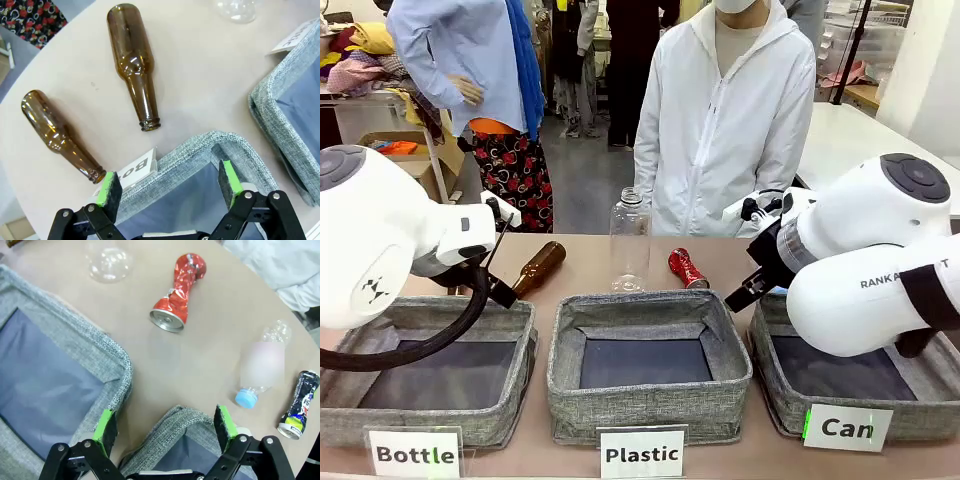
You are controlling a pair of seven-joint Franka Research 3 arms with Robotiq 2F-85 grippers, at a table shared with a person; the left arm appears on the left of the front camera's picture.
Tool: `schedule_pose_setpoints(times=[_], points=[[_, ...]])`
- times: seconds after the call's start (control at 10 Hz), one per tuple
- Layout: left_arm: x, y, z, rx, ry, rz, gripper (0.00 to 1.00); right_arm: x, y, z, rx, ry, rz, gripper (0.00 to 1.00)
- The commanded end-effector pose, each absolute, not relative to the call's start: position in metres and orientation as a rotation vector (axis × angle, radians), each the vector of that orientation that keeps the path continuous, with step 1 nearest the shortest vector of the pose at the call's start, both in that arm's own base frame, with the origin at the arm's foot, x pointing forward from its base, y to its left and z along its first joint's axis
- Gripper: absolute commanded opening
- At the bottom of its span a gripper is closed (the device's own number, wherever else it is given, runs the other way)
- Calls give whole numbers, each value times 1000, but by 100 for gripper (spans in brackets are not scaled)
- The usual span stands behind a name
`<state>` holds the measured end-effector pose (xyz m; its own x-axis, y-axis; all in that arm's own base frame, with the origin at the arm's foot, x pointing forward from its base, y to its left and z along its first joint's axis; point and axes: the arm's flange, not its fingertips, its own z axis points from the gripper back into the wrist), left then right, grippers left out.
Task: Sort the can waste into the basket.
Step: Pick up the can waste from the table and place it in the right Fabric basket.
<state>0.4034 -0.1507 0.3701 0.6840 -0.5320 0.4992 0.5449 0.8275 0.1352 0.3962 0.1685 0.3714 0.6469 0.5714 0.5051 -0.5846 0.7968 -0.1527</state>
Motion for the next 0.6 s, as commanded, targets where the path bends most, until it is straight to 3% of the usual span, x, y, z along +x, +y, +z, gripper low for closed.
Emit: schedule_pose_setpoints(times=[0.0, 0.5], points=[[403, -151, 370, -25, -552, -604, 100, 396, 169, 371, 25, -566, 658, 100], [403, -151, 370, -25, -552, -604, 100, 396, 169, 371, 25, -566, 658, 100]])
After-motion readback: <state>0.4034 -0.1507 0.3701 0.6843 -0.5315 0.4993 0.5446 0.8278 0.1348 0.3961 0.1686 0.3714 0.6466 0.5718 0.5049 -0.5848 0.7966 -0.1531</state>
